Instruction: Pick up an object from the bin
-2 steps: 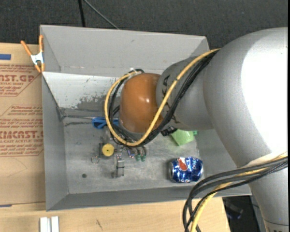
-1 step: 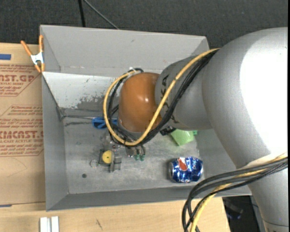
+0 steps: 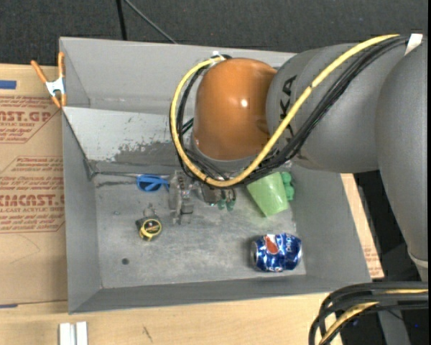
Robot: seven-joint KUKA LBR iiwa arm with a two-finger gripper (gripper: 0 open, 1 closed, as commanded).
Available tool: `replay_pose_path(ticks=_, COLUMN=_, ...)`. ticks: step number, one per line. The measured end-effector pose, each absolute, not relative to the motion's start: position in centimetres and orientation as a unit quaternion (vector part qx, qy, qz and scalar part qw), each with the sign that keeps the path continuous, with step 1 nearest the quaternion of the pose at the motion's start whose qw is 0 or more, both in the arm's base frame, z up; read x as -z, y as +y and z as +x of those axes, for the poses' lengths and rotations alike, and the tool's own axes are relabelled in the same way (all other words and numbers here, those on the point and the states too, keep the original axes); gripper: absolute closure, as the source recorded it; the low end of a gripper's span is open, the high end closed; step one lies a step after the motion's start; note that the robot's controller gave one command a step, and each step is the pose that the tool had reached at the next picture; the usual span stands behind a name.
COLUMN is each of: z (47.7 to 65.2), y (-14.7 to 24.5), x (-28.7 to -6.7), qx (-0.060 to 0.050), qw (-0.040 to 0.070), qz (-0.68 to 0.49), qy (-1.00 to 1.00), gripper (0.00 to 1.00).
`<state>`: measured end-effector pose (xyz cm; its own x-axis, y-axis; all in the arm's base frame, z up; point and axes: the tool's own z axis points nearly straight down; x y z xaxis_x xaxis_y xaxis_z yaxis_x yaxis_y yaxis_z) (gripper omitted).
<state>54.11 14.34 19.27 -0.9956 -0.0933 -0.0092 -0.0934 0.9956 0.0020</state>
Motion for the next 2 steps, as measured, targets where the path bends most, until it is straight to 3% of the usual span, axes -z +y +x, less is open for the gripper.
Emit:
replay_pose_path(ticks=1, z=54.0, y=14.3, x=-18.8, qx=-0.001, qw=0.001, qz=-0.047, qy=0.999, gripper=0.0)
replay_pose_path(ticks=2, z=59.0, y=15.7, x=-6.6, qx=0.0, qw=-0.001, qz=-0.147, qy=0.989, gripper=0.0)
